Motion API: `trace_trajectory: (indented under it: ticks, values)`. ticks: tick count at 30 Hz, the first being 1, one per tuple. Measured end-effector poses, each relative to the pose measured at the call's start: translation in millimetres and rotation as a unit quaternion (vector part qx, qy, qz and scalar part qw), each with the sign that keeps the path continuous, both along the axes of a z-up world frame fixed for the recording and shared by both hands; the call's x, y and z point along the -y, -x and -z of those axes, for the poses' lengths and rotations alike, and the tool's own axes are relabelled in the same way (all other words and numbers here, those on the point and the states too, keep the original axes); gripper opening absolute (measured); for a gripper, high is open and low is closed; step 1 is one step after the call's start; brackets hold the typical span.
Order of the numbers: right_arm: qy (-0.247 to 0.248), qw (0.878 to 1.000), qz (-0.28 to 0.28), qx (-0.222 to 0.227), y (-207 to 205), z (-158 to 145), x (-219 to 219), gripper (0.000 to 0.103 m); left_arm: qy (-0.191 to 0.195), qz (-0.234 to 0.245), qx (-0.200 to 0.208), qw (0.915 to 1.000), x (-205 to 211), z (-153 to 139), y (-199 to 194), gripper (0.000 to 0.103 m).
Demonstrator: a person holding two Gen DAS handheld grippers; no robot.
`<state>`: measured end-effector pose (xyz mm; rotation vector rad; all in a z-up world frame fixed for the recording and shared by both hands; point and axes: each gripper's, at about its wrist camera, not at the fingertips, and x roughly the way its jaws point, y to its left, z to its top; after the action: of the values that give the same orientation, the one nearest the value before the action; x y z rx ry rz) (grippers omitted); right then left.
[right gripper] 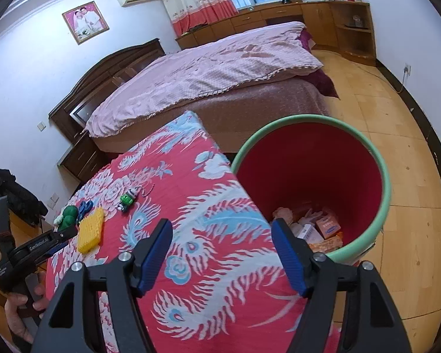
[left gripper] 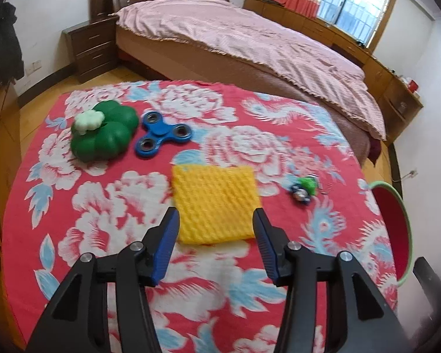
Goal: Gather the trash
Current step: 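Move both open grippers back from the bucket to the table, then grasp the yellow foam net with the left gripper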
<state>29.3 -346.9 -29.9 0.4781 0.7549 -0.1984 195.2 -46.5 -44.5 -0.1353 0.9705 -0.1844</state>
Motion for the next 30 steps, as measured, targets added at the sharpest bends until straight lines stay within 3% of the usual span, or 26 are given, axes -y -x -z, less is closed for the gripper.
trace_trajectory:
  ticks: [10, 16, 17, 19, 22, 30]
  values:
    - [0.009, 1.0, -0.015, -0.014, -12, 6, -14, 0.072, 0.016, -0.026, -0.039, 0.9988, -16, 29, -17, 0.053]
    - [0.013, 0.999, -0.021, -0.022, -17, 9, -19, 0.072, 0.02, -0.011, -0.025, 0.9994, -8, 30, -16, 0.052]
    - [0.013, 0.999, -0.023, -0.023, -18, 10, -20, 0.072, 0.023, -0.008, -0.023, 0.9994, -7, 30, -15, 0.05]
    - [0.015, 0.999, -0.026, -0.025, -21, 11, -23, 0.072, 0.036, 0.001, -0.021, 0.9991, -6, 30, -15, 0.03]
    - [0.018, 0.999, -0.03, -0.029, -24, 12, -26, 0.072, 0.055, 0.012, -0.015, 0.9983, -4, 29, -15, 0.016]
    - [0.03, 0.998, -0.051, -0.035, -43, 10, -44, 0.072, 0.084, 0.017, 0.015, 0.9962, -15, 16, -10, 0.011]
